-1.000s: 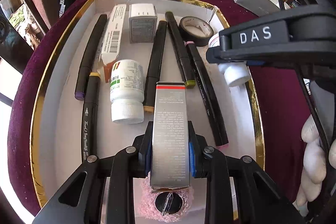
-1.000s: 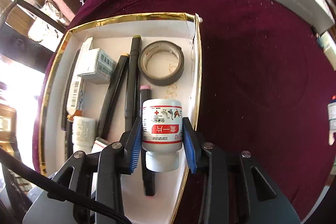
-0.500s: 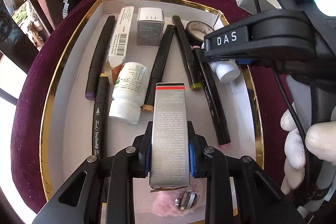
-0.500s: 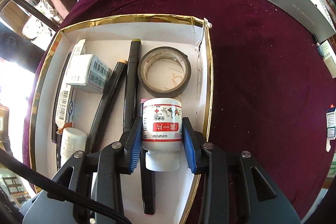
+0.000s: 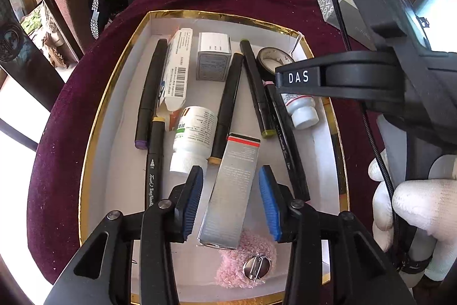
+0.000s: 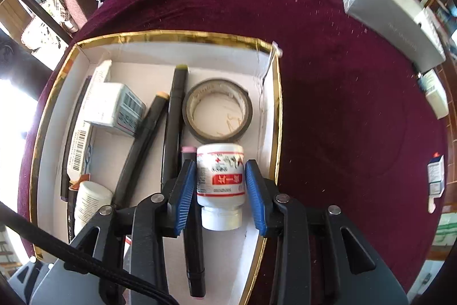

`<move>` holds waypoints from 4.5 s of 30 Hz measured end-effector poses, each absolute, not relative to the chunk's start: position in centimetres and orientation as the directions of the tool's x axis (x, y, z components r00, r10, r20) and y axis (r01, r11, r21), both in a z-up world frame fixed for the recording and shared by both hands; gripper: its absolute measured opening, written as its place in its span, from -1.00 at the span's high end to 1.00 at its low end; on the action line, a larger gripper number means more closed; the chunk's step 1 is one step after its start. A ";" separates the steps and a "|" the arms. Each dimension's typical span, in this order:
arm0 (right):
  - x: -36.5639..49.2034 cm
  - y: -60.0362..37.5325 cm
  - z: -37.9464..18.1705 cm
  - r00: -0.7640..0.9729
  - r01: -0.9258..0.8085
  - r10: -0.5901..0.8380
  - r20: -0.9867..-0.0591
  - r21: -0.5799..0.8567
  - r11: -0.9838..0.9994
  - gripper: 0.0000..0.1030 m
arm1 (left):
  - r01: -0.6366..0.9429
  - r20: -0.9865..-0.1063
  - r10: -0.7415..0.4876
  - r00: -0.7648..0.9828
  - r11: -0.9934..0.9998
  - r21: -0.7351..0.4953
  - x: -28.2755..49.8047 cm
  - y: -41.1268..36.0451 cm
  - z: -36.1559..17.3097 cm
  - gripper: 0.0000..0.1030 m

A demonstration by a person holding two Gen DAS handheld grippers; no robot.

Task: Organize objects
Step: 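Open the left tool to drop the red-and-white box while the right tool releases the bottle, then move both open tools away from the lid toward the remaining items, then grasp the orange-capped dropper bottle with the right tool while the left tool grasps the barcode box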

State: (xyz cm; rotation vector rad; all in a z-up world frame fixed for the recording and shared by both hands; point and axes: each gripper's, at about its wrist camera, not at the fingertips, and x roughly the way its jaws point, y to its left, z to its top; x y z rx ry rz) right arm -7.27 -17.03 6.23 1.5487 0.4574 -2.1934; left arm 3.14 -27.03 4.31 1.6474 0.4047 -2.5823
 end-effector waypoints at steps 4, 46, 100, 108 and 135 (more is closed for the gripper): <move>-7.0 -17.4 7.0 -0.311 0.525 -0.153 -0.938 -0.036 -0.850 0.19 | 0.183 -0.897 0.095 -0.433 -0.964 -0.191 3.0 -27.4 4.5 0.31; -5.6 -12.7 9.6 -0.293 0.498 -0.274 -0.916 0.099 -0.861 0.09 | 0.169 -0.890 0.062 -0.452 -0.974 -0.153 5.0 -23.2 7.5 0.22; -21.9 23.7 4.4 -0.129 0.045 -0.572 -0.810 0.571 -0.819 -0.10 | 0.186 -0.943 0.087 -0.321 -0.971 -0.153 3.7 -6.3 4.7 0.22; -21.7 24.7 9.0 -0.288 0.167 -0.392 -0.874 0.357 -0.919 -0.12 | 0.167 -0.947 0.107 -0.303 -0.972 -0.163 3.4 -4.8 4.1 0.22; -16.3 29.6 3.2 -0.102 0.086 -0.246 -0.964 0.238 -0.968 0.51 | -0.484 -0.878 0.205 -0.433 -0.874 0.034 -6.0 8.0 6.2 0.22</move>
